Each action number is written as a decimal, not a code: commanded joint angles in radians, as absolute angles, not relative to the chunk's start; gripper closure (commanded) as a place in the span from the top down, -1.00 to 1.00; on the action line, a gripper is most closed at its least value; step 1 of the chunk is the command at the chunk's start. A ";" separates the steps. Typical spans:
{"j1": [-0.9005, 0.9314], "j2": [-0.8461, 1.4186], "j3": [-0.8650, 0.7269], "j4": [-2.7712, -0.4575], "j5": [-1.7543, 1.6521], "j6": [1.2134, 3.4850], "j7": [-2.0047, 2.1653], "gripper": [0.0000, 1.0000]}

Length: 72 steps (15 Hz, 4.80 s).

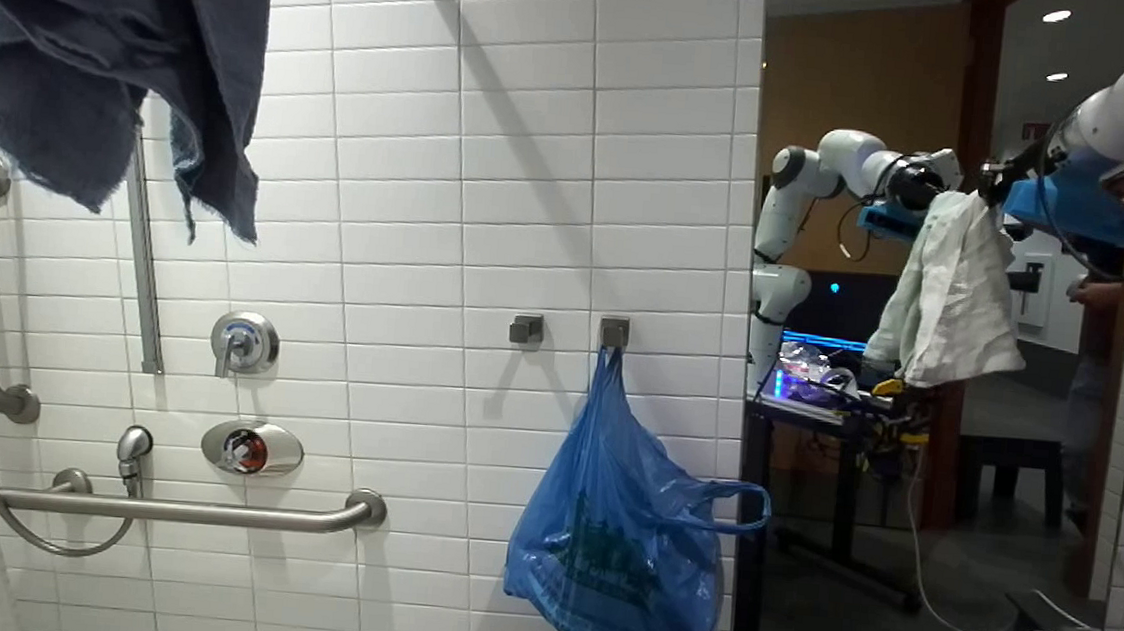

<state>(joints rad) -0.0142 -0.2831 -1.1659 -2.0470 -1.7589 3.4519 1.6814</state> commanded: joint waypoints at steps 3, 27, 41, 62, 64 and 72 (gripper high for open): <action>-0.071 -0.320 -1.103 -2.039 -1.794 3.461 1.715 -0.97; -0.080 -0.173 -0.951 -1.977 -1.803 3.468 1.874 -0.97; -0.063 -0.108 -0.928 -1.934 -1.917 3.461 2.077 -0.97; -0.053 0.183 -0.858 -1.951 -2.198 3.453 2.483 -0.97; -0.055 0.164 -0.868 -1.943 -2.221 3.465 2.513 -0.97; -0.066 0.033 -0.878 -1.941 -2.296 3.453 2.565 -0.97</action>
